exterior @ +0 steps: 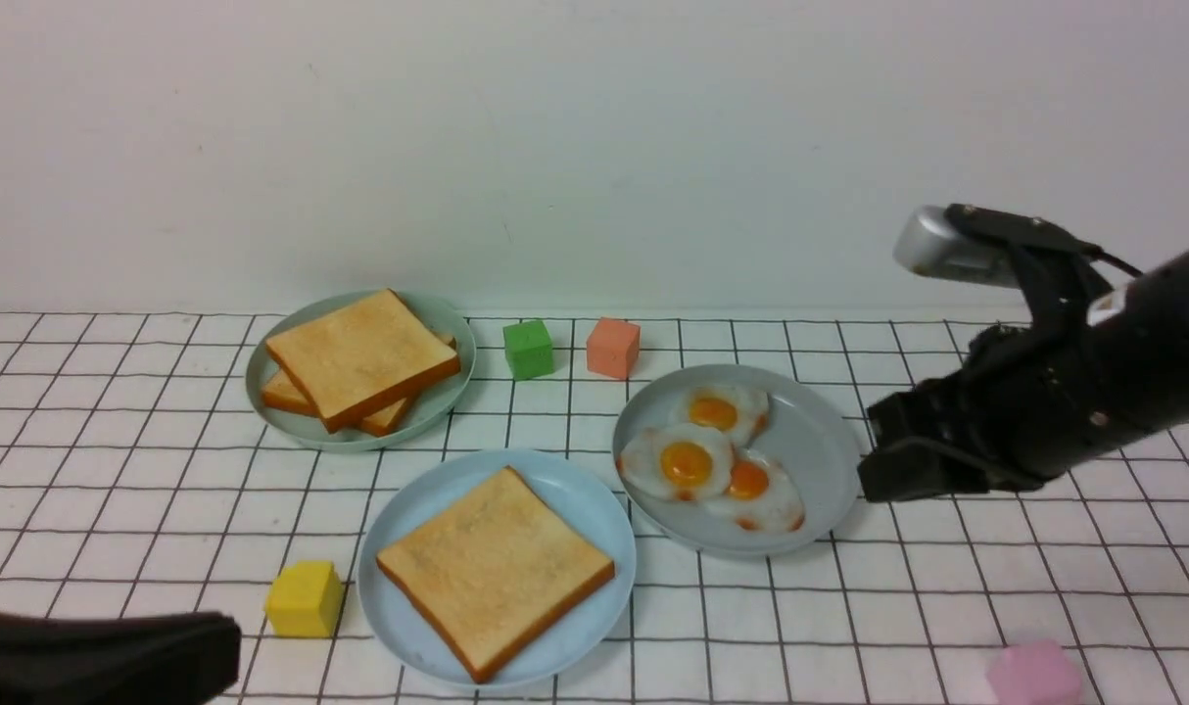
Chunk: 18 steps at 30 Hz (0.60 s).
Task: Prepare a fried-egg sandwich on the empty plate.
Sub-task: Use the right arm to grab a fried egg
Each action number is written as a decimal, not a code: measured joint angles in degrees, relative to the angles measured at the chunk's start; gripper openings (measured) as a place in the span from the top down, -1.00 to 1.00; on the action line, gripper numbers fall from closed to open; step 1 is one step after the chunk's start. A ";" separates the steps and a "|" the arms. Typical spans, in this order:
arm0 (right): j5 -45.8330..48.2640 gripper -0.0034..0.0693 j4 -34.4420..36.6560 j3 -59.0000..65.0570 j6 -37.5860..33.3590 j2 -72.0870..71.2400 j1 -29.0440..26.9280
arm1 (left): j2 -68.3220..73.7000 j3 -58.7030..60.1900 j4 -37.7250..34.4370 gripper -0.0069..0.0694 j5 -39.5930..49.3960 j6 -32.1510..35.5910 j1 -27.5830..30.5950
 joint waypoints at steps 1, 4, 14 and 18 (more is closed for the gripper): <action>-0.14 0.41 0.16 -1.19 -0.05 1.63 0.00 | -1.00 0.93 -0.05 0.85 -0.80 0.00 0.00; -0.13 0.34 0.15 -4.51 -0.89 5.86 0.04 | -1.91 2.95 -0.24 0.85 -3.00 0.00 0.00; -0.30 0.07 -3.18 -18.71 -1.35 22.43 0.04 | -1.66 3.50 -0.37 0.85 -11.89 0.00 0.00; -0.98 0.05 -3.83 -24.28 -1.35 28.48 0.04 | -1.66 3.50 -1.39 0.85 -12.79 -0.17 0.00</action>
